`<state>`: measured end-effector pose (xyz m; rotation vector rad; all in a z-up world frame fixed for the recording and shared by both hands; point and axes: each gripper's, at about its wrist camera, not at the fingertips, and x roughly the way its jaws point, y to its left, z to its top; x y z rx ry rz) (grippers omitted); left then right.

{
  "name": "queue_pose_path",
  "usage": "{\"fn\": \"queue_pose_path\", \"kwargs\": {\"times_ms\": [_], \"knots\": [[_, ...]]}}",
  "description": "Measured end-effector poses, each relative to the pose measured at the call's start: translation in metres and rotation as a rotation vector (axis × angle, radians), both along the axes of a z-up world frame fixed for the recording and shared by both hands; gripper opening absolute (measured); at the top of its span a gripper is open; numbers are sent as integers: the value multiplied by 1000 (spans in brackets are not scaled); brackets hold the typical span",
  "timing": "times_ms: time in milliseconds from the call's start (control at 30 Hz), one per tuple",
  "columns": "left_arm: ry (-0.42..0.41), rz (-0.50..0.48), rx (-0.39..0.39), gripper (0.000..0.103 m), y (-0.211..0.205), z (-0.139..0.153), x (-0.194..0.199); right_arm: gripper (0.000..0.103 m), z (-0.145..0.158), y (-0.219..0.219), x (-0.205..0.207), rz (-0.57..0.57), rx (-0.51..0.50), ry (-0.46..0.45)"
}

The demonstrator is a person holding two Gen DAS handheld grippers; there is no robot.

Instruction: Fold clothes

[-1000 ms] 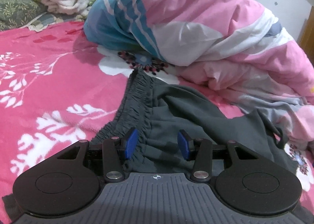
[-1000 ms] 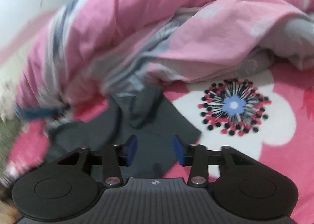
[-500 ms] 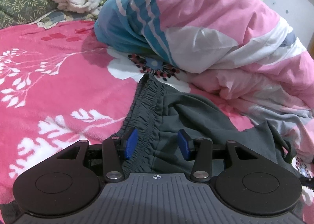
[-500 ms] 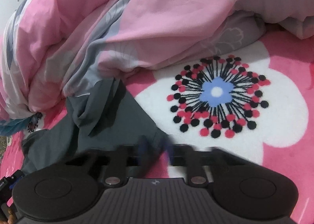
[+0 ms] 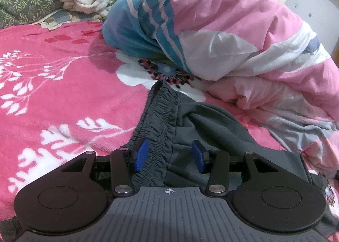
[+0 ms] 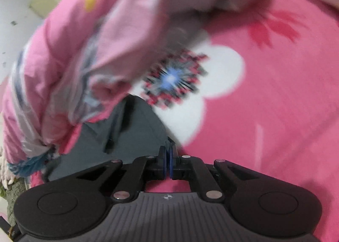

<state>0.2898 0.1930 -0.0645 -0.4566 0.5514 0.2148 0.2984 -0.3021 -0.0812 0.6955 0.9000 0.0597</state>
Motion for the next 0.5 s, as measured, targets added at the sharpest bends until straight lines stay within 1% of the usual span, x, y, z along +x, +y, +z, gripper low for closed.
{"fn": "queue_pose_path", "kwargs": {"times_ms": [33,67,133,167,233,300,400,433,500], "knots": [[0,0,2,45,0,0,0,6,-3,-2,-2,0,7,10],[0,0,5,45,0,0,0,11,-1,-3,-5,-7,5,4],[1,1,9,45,-1,0,0,22,13,-3,-10,-32,-55,-41],[2,1,10,45,-1,0,0,26,22,-2,-12,-42,-95,-75],[3,2,13,45,-2,1,0,30,37,6,-8,-6,-142,-124],[4,2,17,45,-2,0,0,30,50,18,-3,57,-171,-164],[5,2,17,45,-2,0,0,38,57,49,13,172,-131,-170],[5,2,16,45,-2,0,0,44,55,57,21,193,-101,-156],[5,2,14,45,-2,0,0,44,50,71,39,227,-33,-117]]}}
